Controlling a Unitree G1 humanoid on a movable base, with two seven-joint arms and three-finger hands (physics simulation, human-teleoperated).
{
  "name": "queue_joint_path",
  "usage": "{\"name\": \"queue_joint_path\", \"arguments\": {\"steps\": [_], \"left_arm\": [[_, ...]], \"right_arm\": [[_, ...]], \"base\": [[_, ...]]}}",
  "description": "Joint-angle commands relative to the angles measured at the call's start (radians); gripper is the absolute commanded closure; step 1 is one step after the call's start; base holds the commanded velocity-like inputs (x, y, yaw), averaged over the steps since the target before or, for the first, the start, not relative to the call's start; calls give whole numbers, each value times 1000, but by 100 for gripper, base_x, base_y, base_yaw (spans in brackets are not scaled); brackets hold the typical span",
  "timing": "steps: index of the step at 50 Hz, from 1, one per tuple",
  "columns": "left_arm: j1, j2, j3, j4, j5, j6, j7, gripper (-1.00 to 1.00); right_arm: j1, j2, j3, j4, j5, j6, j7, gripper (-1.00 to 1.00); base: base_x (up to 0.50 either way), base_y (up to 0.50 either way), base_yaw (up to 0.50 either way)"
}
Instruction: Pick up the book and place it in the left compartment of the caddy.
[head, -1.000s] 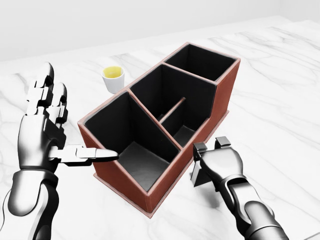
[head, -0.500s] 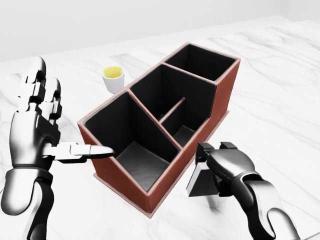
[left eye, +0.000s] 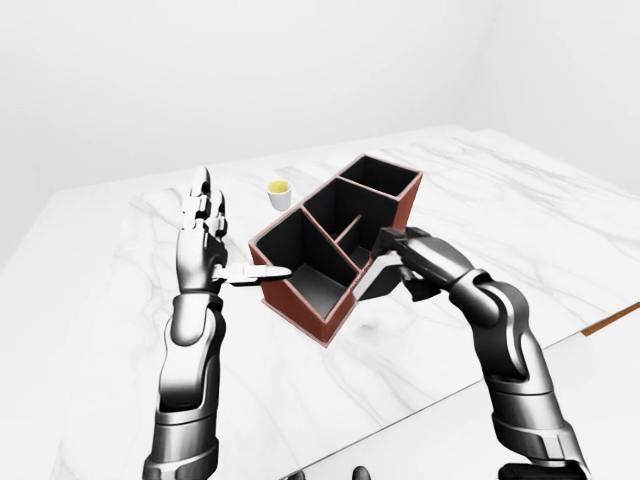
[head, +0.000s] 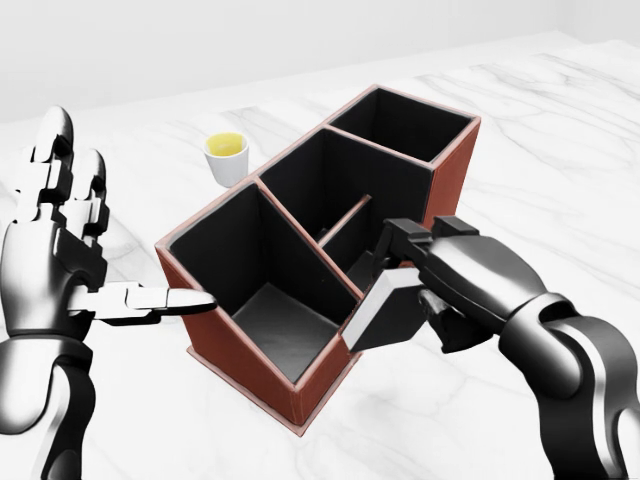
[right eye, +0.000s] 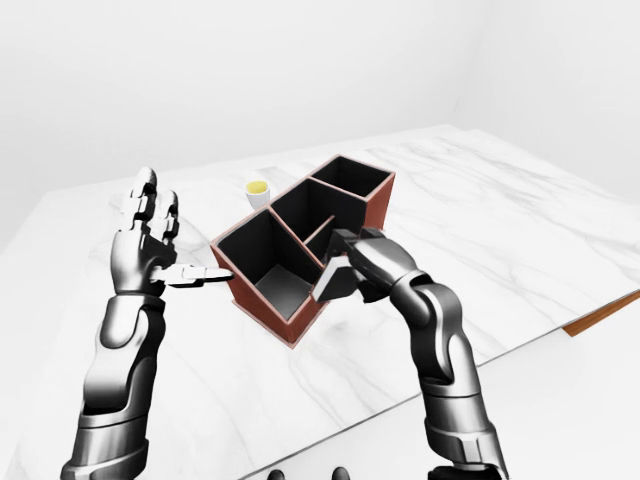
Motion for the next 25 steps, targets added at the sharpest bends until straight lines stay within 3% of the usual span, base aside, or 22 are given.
{"name": "queue_joint_path", "arguments": {"steps": [1, 10, 25], "left_arm": [[6, 4, 5, -9, -1, 0, 0, -100], [7, 5, 8, -10, 0, 0, -2, -100], [14, 6, 10, -10, 1, 0, -3, -100]], "right_arm": [[-119, -8, -21, -176, 120, 0, 0, 100], [-273, 9, 21, -96, 121, 0, 0, 100], [-375, 80, 82, 86, 64, 0, 0, 100]], "base": [[0, 0, 0], [0, 0, 0], [0, 0, 0]]}}
